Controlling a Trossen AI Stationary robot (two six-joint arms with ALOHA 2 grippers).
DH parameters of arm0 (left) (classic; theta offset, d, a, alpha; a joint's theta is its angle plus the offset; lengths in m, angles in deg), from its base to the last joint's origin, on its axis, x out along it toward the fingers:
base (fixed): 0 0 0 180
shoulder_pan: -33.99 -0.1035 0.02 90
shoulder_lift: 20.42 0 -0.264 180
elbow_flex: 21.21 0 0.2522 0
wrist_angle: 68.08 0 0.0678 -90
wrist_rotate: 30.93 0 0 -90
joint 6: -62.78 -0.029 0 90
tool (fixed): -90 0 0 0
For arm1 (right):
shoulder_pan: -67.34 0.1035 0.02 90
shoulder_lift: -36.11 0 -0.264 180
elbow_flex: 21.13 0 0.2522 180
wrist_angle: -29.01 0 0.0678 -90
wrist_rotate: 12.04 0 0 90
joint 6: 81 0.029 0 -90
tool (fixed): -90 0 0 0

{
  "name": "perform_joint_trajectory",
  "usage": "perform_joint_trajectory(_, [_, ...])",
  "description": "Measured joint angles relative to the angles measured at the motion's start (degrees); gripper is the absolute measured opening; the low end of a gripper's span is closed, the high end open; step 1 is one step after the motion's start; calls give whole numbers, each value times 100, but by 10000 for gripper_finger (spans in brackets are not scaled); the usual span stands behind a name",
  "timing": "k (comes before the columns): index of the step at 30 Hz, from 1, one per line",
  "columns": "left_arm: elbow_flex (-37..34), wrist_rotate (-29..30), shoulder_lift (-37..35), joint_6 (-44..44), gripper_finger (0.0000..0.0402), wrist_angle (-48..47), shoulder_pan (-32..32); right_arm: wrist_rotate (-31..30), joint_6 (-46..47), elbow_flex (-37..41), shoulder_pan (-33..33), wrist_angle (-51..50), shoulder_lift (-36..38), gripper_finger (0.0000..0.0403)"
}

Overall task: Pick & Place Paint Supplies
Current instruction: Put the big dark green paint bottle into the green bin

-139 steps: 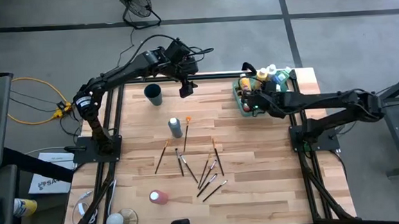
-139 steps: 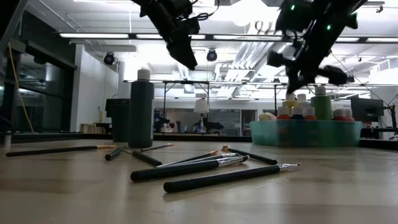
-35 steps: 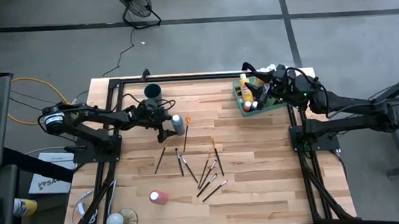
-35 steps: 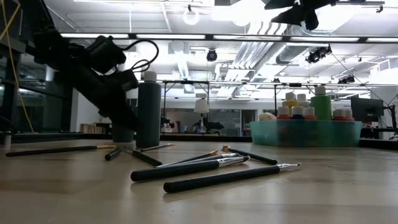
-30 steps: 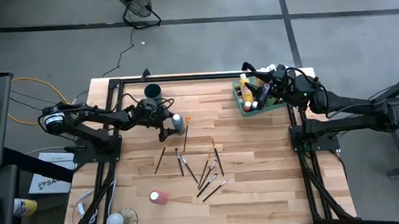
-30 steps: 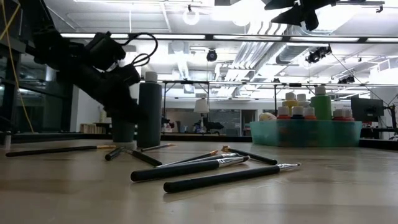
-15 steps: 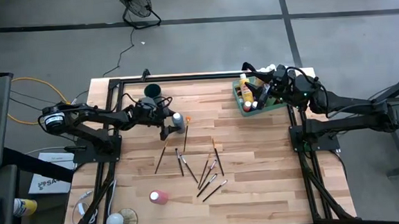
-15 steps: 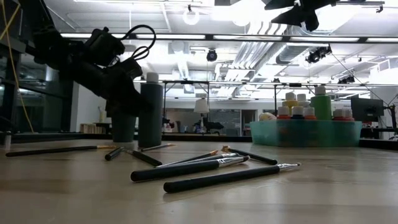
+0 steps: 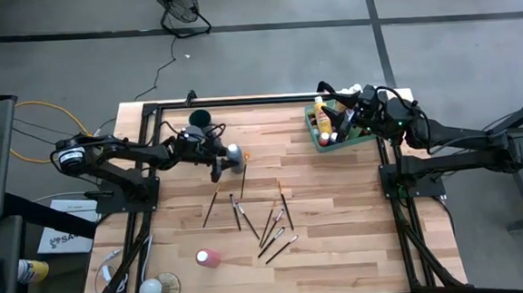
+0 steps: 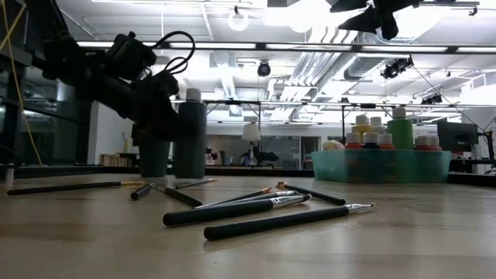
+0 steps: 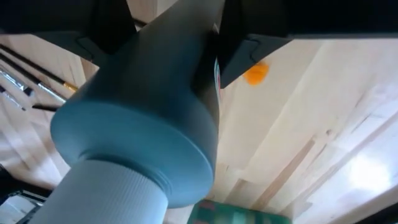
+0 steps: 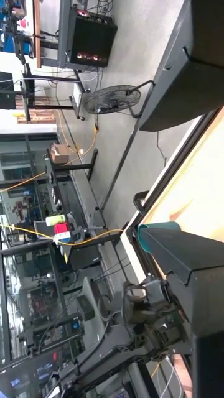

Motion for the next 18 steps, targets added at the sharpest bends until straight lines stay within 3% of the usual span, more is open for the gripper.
perform_joint_trajectory(8, [265, -3, 0, 159, 169, -7, 0, 4, 258, -1, 1, 39, -60, 260])
perform_joint_trajectory(12, [686, -54, 0, 327, 169, -39, 0, 407, 450, -7, 2, 232, -387, 260])
perform_joint_trajectory(18, [1730, -23, 0, 244, 169, -1158, 0, 891, 448, -5, 7, 1327, -1251, 260])
